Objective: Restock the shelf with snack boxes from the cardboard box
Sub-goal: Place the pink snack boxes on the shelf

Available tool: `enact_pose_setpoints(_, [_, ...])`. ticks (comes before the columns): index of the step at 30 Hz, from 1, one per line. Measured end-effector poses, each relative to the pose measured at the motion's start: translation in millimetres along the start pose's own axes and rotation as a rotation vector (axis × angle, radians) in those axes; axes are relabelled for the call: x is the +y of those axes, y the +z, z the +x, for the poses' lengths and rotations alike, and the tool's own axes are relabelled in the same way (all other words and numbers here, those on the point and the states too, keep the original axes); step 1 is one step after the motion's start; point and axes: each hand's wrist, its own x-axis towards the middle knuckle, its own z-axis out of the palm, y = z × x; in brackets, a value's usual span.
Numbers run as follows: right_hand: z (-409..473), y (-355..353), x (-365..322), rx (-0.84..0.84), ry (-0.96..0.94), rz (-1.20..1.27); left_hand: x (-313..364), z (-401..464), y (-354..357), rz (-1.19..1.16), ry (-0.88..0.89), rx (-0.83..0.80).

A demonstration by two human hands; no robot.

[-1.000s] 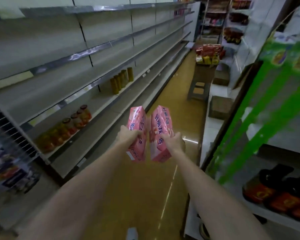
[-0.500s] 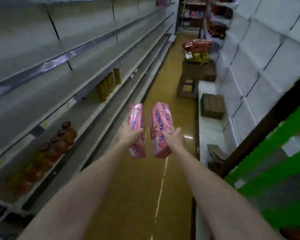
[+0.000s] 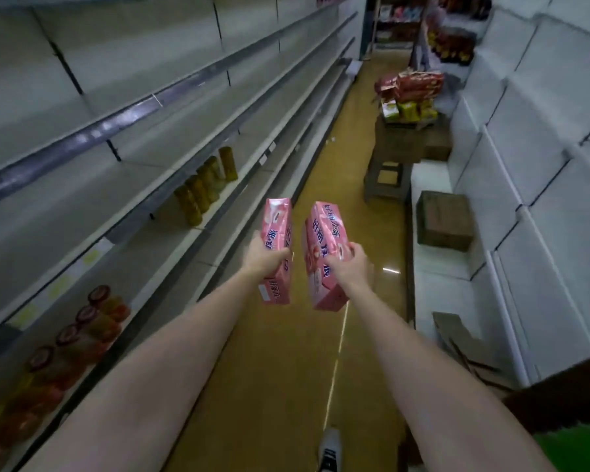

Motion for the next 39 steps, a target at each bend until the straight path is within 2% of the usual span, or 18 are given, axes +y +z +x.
enact_pose_setpoints(4, [72.7,-10.4,-24.4,-0.032,-0.022,0.011,39.2,60.5,16.0,-0.020,-0.046,-0.004])
enact_pose_setpoints(9, [144.5,-20.8,-57.3,-0.122,-0.065,0.055,76.8,124.4,34.3,0.032,-0.020,0.054])
enact_pose_setpoints(15, [211.9,-6.7,-86.9,-0.135,-0.091,0.063,108.4,184.1,48.5,0.012,-0.016,0.060])
enact_pose_setpoints(21, [295.7,16.1,-105.2,-0.096,-0.098,-0.010,120.9,267.0,67.1,-0.048,-0.029,0.051])
enact_pose_setpoints(25, [365.3,31.1,-126.9,-0.080,-0.100,-0.050,132.4,348.0,80.4,0.048,-0.037,0.092])
enact_pose_setpoints(29, [449.2,44.5,-157.0,-0.109,-0.101,-0.076,153.2,432.7,90.2,0.042,-0.057,0.133])
enact_pose_setpoints(33, [512.7,57.6,-186.4,-0.068,-0.079,-0.153,168.6,512.2,101.2,0.055,-0.099,0.108])
enact_pose_setpoints(39, [587.3,73.0,-203.2,-0.026,-0.059,-0.217,190.1,586.6,115.2,0.075,-0.135,0.064])
